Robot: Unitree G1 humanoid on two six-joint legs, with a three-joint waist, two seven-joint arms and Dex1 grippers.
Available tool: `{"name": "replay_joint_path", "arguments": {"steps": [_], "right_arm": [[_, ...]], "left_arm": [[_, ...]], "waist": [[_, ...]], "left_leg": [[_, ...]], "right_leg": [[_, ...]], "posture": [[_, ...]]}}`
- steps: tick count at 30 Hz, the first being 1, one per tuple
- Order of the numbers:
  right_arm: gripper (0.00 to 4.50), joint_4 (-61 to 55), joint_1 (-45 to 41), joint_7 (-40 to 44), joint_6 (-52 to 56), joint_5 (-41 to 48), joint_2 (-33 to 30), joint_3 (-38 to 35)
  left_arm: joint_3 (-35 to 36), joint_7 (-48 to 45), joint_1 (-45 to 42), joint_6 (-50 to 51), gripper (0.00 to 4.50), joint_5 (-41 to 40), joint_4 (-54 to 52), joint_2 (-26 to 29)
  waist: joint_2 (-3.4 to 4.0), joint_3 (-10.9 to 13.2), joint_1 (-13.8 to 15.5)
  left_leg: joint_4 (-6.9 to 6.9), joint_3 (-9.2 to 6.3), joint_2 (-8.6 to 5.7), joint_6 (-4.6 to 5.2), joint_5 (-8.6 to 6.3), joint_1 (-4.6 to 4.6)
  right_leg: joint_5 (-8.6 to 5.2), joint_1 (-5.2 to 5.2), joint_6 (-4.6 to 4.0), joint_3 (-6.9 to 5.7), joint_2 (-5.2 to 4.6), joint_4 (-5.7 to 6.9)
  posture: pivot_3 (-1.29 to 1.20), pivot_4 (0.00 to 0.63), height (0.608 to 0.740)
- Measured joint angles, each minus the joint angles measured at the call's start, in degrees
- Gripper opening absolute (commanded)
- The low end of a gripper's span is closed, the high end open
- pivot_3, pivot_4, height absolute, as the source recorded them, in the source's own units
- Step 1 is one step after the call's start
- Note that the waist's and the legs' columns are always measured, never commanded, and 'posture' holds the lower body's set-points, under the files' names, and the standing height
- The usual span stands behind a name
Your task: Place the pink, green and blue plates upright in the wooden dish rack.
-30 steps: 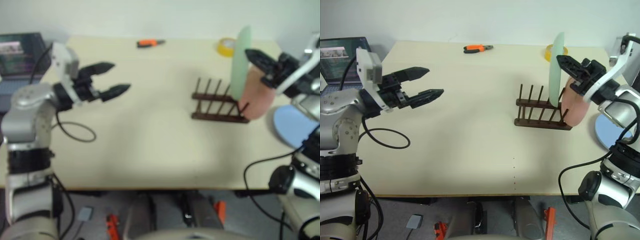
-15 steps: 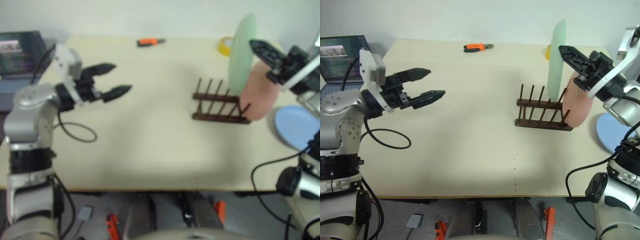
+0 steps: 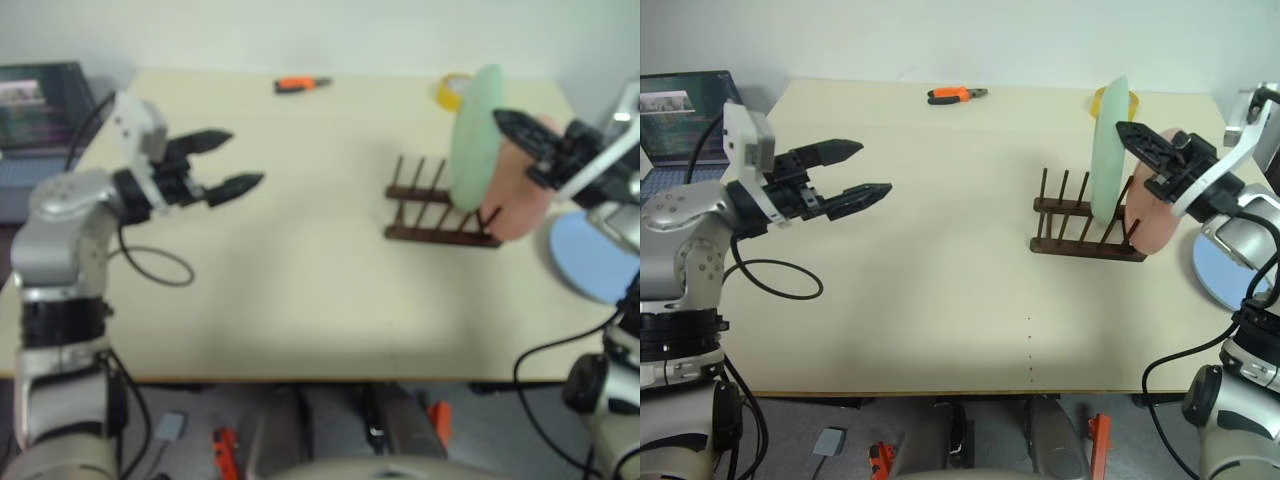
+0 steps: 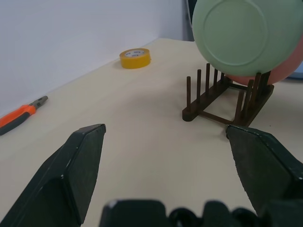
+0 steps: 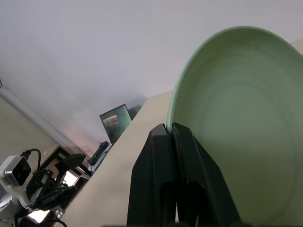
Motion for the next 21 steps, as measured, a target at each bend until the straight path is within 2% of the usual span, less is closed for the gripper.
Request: {"name": "replay_joint_path", "arguments": {"steps": [16, 19, 21], "right_arm": [[0.00, 0.63, 3.67, 5.13, -2.35, -3.34, -3.34, 1.85], [0.63, 0.61, 3.76, 5.36, -2.49, -4.19, -3.46, 2.38], [1.28, 0.61, 4.04, 5.50, -2.49, -4.75, -3.46, 2.50]], "left_arm": [[-0.28, 0.07, 0.01, -0.08, 4.47, 0.71, 0.28, -0.09], [-0.28, 0.07, 0.01, -0.11, 4.50, 0.78, 0.42, -0.10], [-0.28, 0.08, 0.01, -0.12, 4.50, 0.83, 0.69, -0.10]], "waist": [[0.00, 0.00, 0.05], [0.00, 0.00, 0.05], [0.00, 0.00, 0.05]], "left_leg": [[0.02, 0.00, 0.00, 0.00, 0.00, 0.00], [0.02, 0.00, 0.00, 0.00, 0.00, 0.01], [0.03, 0.01, 0.00, 0.00, 0.00, 0.01]], "right_leg": [[0.01, 0.01, 0.01, -0.01, 0.00, 0.01], [0.01, 0.01, 0.02, 0.00, 0.00, 0.01], [0.01, 0.01, 0.02, 0.01, 0.00, 0.02]], "posture": [[0.00, 0.150, 0.740], [0.00, 0.150, 0.740], [0.00, 0.150, 0.740]]}}
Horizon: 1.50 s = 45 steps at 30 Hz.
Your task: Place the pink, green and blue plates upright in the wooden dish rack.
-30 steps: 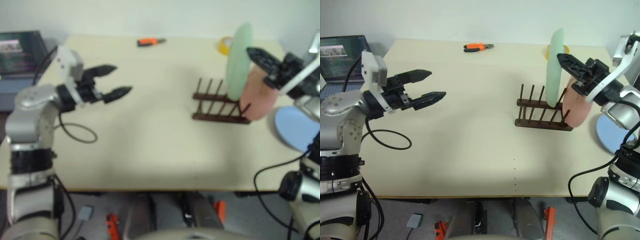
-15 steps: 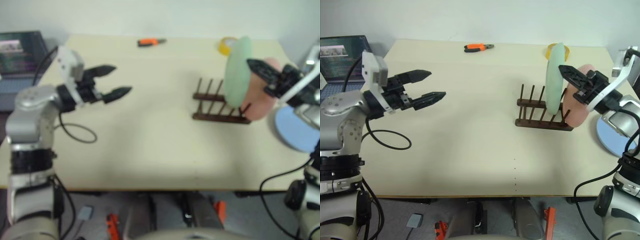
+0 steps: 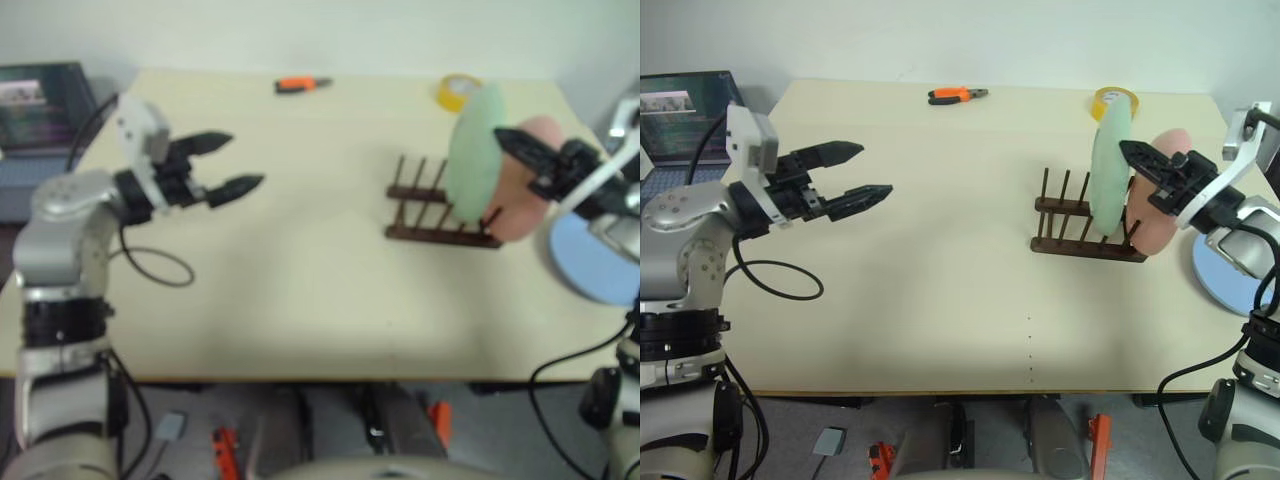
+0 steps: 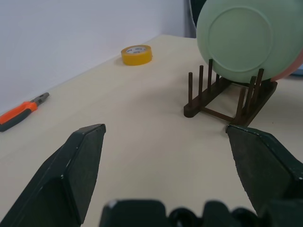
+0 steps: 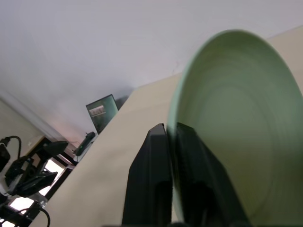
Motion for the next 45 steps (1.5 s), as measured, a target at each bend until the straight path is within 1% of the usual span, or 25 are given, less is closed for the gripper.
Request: {"name": "replay_joint_path", "arguments": {"steps": [3, 12, 15, 16, 19, 20, 32, 35, 37, 39, 45], "right_arm": [[2.30, -0.11, 0.12, 0.68, 0.00, -0.29, 0.00, 0.08], [2.30, -0.34, 0.31, 2.42, 0.00, -1.12, -0.04, 0.28], [2.88, -0.42, 0.31, 3.03, 0.00, -1.13, -0.11, 0.51], [3.14, -0.46, 0.31, 3.19, 0.00, -1.14, -0.11, 0.56], [4.22, -0.52, 0.32, 3.33, 0.00, -1.33, -0.13, 0.60], [4.49, -0.67, 0.36, 3.40, 0.00, -1.79, -0.20, 0.68], [4.49, -2.09, 1.08, 4.80, 0.00, -2.94, -0.99, 1.13], [4.49, -3.06, 1.07, 5.32, -0.05, -4.66, -1.95, 2.23], [4.49, -4.37, 1.04, 6.29, -0.11, -6.14, -2.97, 3.37], [4.49, -6.43, 0.99, 8.38, -0.61, -9.66, -5.43, 6.06], [4.49, -8.56, 0.83, 13.38, -2.53, -18.10, -9.36, 10.25]], "left_arm": [[-0.02, 0.02, 0.00, -0.01, 4.50, 0.03, 0.28, 0.00], [-0.71, 0.68, 0.00, -0.08, 4.50, 0.38, 0.37, 0.00], [-0.84, 0.72, 0.00, -0.13, 4.50, 0.38, 0.37, -0.01], [-0.85, 0.74, 0.00, -0.16, 4.50, 0.38, 0.41, -0.01], [-0.85, 0.77, 0.01, -0.17, 4.50, 0.40, 0.54, -0.01], [-0.85, 0.77, 0.01, -0.17, 4.50, 0.40, 0.54, -0.01], [-0.85, 0.85, 0.08, -0.17, 4.50, 0.41, 0.55, -0.01], [-0.85, 0.88, 0.16, -0.17, 4.50, 0.44, 0.55, -0.01], [-0.85, 0.91, 0.27, -0.17, 4.50, 0.55, 0.55, -0.01], [-0.86, 0.96, 0.28, -0.17, 4.50, 0.73, 0.55, -0.01], [-0.88, 1.36, 0.32, -0.17, 4.50, 0.84, 0.55, -0.01]], "waist": [[0.00, 0.00, 0.00], [0.00, 0.00, 0.00], [0.00, 0.00, -0.01], [0.00, 0.00, -0.01], [0.00, 0.00, -0.01], [0.00, 0.00, -0.01], [0.00, 0.00, -0.01], [0.00, 0.00, -0.01], [0.00, 0.00, -0.01], [0.00, 0.00, -0.02], [0.00, 0.00, -0.01]], "left_leg": [[0.00, 0.00, 0.00, 0.00, 0.00, 0.00], [0.00, 0.00, 0.00, 0.00, 0.00, 0.00], [0.00, 0.00, 0.00, 0.00, 0.00, 0.00], [0.00, 0.00, 0.00, 0.00, 0.00, 0.00], [0.01, 0.00, 0.00, 0.00, 0.00, 0.00], [0.01, 0.00, 0.00, 0.00, 0.00, 0.00], [0.02, 0.00, 0.00, 0.00, 0.00, 0.00], [0.02, 0.00, 0.00, 0.00, 0.00, 0.01], [0.02, 0.00, 0.00, 0.00, 0.00, 0.01], [0.03, 0.00, 0.00, 0.00, 0.00, 0.01], [0.05, 0.00, -0.01, 0.00, 0.00, 0.02]], "right_leg": [[0.00, 0.00, 0.00, -0.01, 0.00, 0.00], [0.00, 0.00, 0.00, 0.00, 0.00, 0.00], [0.00, 0.00, 0.00, 0.00, 0.01, 0.00], [0.00, 0.00, 0.00, -0.01, 0.01, 0.01], [0.00, 0.00, 0.00, 0.00, 0.01, 0.01], [0.00, 0.00, 0.00, 0.00, 0.01, 0.01], [0.01, 0.00, 0.01, 0.00, 0.01, 0.03], [0.01, 0.00, 0.01, 0.00, 0.01, 0.03], [0.01, 0.00, 0.01, 0.00, 0.01, 0.03], [0.01, 0.00, 0.01, 0.00, 0.00, 0.03], [0.01, 0.00, 0.01, 0.00, 0.00, 0.03]], "posture": [[0.00, 0.150, 0.740], [0.00, 0.150, 0.740], [0.00, 0.150, 0.740], [0.00, 0.150, 0.740], [0.00, 0.150, 0.740], [0.00, 0.150, 0.740], [0.00, 0.150, 0.740], [0.00, 0.150, 0.740], [0.00, 0.150, 0.740], [0.00, 0.150, 0.740], [0.00, 0.150, 0.740]]}}
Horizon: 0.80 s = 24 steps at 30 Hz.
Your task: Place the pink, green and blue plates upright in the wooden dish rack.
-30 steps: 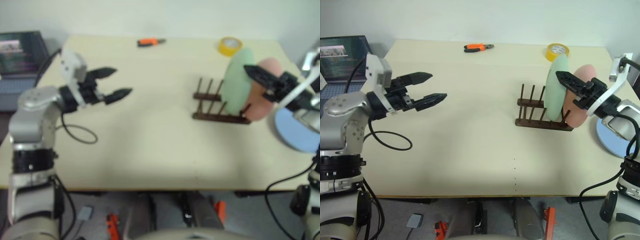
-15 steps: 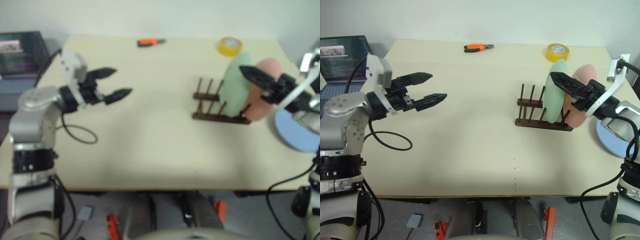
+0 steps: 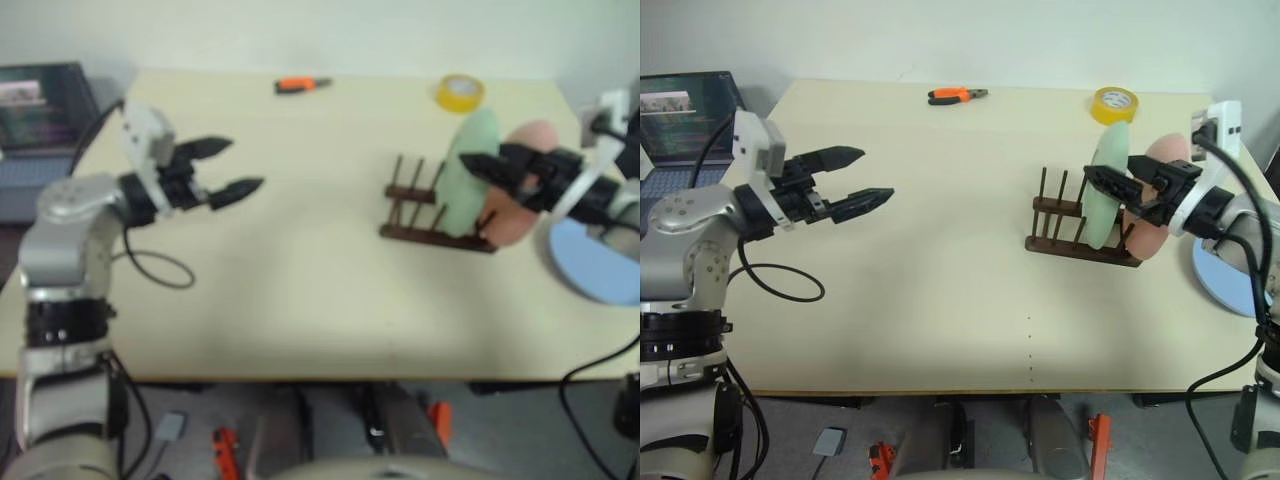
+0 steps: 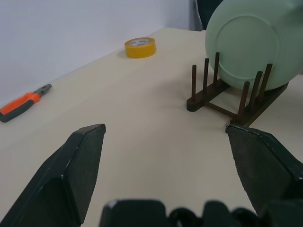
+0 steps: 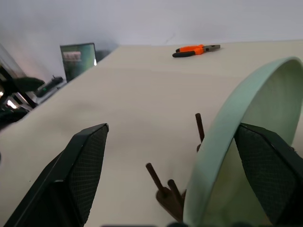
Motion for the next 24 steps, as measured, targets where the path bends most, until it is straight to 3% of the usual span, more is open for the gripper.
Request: {"name": "replay_joint_path", "arguments": {"steps": [17, 21, 24], "right_arm": [[4.49, -0.40, -1.82, 12.27, -8.46, -19.89, -7.41, 6.12], [4.49, 0.40, -1.99, 18.47, -9.06, -20.18, -12.08, 4.93], [4.49, 2.56, 2.55, 25.71, -10.38, -21.10, -18.53, 0.87]], "left_arm": [[-0.31, -0.78, 0.33, 0.10, 4.50, -0.08, -0.03, -0.36], [-1.18, -3.39, 1.38, 0.34, 4.50, -0.75, -0.34, -0.03], [-1.46, -5.52, 1.63, 0.42, 4.50, -1.22, -1.79, 0.93]], "waist": [[0.00, 0.00, 0.02], [0.00, 0.00, 0.10], [-0.01, -0.01, 0.43]], "left_leg": [[0.03, 0.03, -0.01, 0.00, 0.00, 0.01], [0.03, 0.05, -0.01, -0.01, 0.00, 0.02], [0.02, 0.06, -0.03, -0.01, 0.00, 0.01]], "right_leg": [[0.00, 0.00, 0.00, 0.00, 0.00, 0.02], [0.00, 0.01, 0.00, -0.01, -0.01, 0.00], [-0.01, 0.05, -0.02, -0.05, -0.04, -0.07]], "posture": [[0.00, 0.150, 0.740], [0.00, 0.150, 0.740], [0.00, 0.150, 0.740]]}}
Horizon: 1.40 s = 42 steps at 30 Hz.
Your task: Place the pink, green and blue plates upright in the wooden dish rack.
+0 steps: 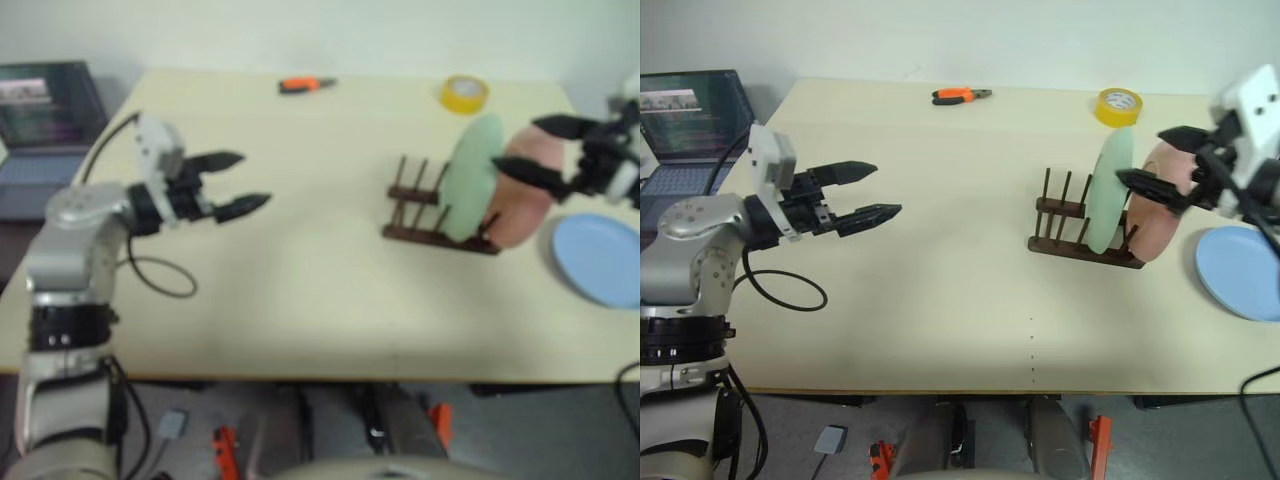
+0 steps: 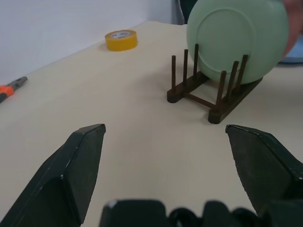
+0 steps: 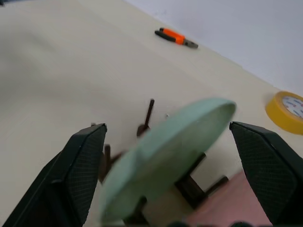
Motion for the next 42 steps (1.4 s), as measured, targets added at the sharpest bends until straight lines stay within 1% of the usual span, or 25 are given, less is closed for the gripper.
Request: {"name": "replay_joint_path", "arguments": {"steps": [1, 3, 5, 7, 10, 13, 17, 22, 25, 30, 33, 38, 42], "right_arm": [[4.49, 0.76, 2.30, 2.04, -0.82, -1.25, -1.82, -0.92], [4.49, 2.69, 9.56, 6.34, -3.41, -4.41, -5.39, -2.76], [4.49, 4.50, 12.95, 8.82, -5.84, -6.88, -6.34, -4.76], [4.49, 6.85, 18.64, 11.20, -8.40, -10.37, -8.27, -5.98], [4.49, 11.43, 24.36, 13.18, -11.78, -15.16, -8.38, -6.05], [4.49, 13.70, 26.62, 14.40, -13.74, -17.58, -8.04, -5.70], [4.49, 14.93, 24.07, 14.60, -14.63, -17.23, -5.29, -5.83], [4.49, 14.96, 21.06, 14.38, -15.50, -17.49, -4.95, -5.62], [4.49, 15.01, 20.30, 14.05, -16.08, -19.26, -4.87, -3.96], [4.49, 13.24, 16.67, 12.87, -16.00, -19.15, -0.73, -0.62], [4.49, 13.20, 13.37, 12.78, -15.87, -19.01, 0.50, -0.33], [4.49, 13.18, 9.70, 12.99, -15.86, -18.39, 1.35, -0.32], [4.49, 12.69, 9.60, 13.58, -15.38, -16.63, 1.69, -0.40]], "left_arm": [[-0.26, -0.76, 0.28, 0.12, 4.50, -0.16, -0.82, 0.58], [-1.69, -2.15, 0.49, 1.15, 4.50, -0.87, -4.22, 0.70], [-3.45, -2.86, 0.24, 2.25, 4.50, -1.69, -6.72, 0.30], [-6.44, -2.50, -1.09, 4.01, 4.50, -1.86, -9.60, -1.45], [-11.66, -0.54, -2.78, 6.95, 4.50, -1.39, -13.50, -4.48], [-15.30, 2.03, -4.51, 9.40, 4.50, -0.26, -14.14, -6.81], [-17.19, 3.14, -4.59, 10.78, 4.50, -0.06, -15.43, -8.56], [-17.27, 3.24, -4.59, 10.93, 4.50, 0.04, -15.72, -8.04], [-17.27, 3.50, -4.58, 10.87, 4.50, 0.29, -15.72, -8.01], [-17.26, 4.26, -4.20, 10.81, 4.50, 1.04, -15.77, -8.14], [-17.26, 4.79, -4.03, 10.77, 4.50, 1.26, -15.78, -8.13], [-17.26, 4.97, -3.41, 10.06, 4.50, 1.59, -15.81, -8.13], [-17.26, 5.00, -2.99, 9.61, 4.50, 1.87, -15.81, -8.13]], "waist": [[-0.01, -0.01, 0.03], [-0.05, -0.04, 0.41], [-0.01, -0.06, 0.45], [-0.10, -0.13, 0.50], [-0.06, -0.20, 0.65], [-0.01, -0.21, -0.14], [0.02, -0.21, -0.94], [0.09, -0.22, -0.53], [0.09, -0.22, -0.35], [0.10, -0.20, -0.43], [0.11, -0.20, -0.43], [0.10, -0.20, -0.36], [0.10, -0.20, -0.36]], "left_leg": [[-0.01, 0.01, -0.02, 0.00, 0.00, 0.02], [0.01, 0.03, -0.04, -0.01, 0.00, 0.09], [0.08, 0.00, -0.05, 0.00, 0.00, 0.25], [0.14, 0.00, -0.04, -0.01, -0.01, 0.55], [0.43, -0.01, -0.04, -0.01, -0.01, 0.61], [0.61, -0.01, -0.01, -0.01, -0.01, 0.61], [0.65, -0.03, 0.02, -0.01, -0.01, 0.66], [0.61, -0.08, 0.01, -0.01, -0.01, 0.62], [0.61, -0.05, -0.03, -0.01, -0.01, 0.56], [0.63, -0.03, -0.05, -0.01, -0.01, 0.57], [0.63, -0.05, -0.03, -0.01, -0.01, 0.58], [0.60, -0.04, -0.03, -0.01, -0.01, 0.55], [0.59, -0.03, -0.03, -0.01, -0.01, 0.54]], "right_leg": [[-0.01, 0.04, -0.01, 0.00, -0.01, -0.01], [-0.02, 0.17, -0.02, -0.03, -0.05, -0.05], [-0.01, 0.27, 0.00, 0.07, -0.07, 0.01], [-0.13, 0.56, -0.20, 0.05, -0.07, 0.00], [-0.09, 0.68, -0.19, 0.10, -0.09, 0.07], [0.03, 0.69, -0.15, 0.11, -0.07, 0.12], [0.10, 0.69, -0.16, 0.12, 0.01, 0.18], [0.08, 0.68, -0.20, 0.07, 0.03, 0.14], [0.08, 0.68, -0.19, 0.09, -0.02, 0.05], [0.10, 0.67, -0.14, 0.14, -0.04, 0.09], [0.10, 0.66, -0.15, 0.11, -0.02, 0.11], [0.09, 0.66, -0.16, 0.12, -0.03, 0.05], [0.09, 0.65, -0.16, 0.12, -0.04, 0.06]], "posture": [[0.00, 0.150, 0.740], [0.00, 0.150, 0.740], [0.00, 0.150, 0.740], [0.00, 0.150, 0.740], [0.00, 0.150, 0.740], [0.00, 0.150, 0.740], [0.00, 0.150, 0.740], [0.00, 0.150, 0.740], [0.00, 0.150, 0.740], [0.00, 0.150, 0.740], [0.00, 0.150, 0.740], [0.00, 0.150, 0.740], [0.00, 0.150, 0.740]]}}
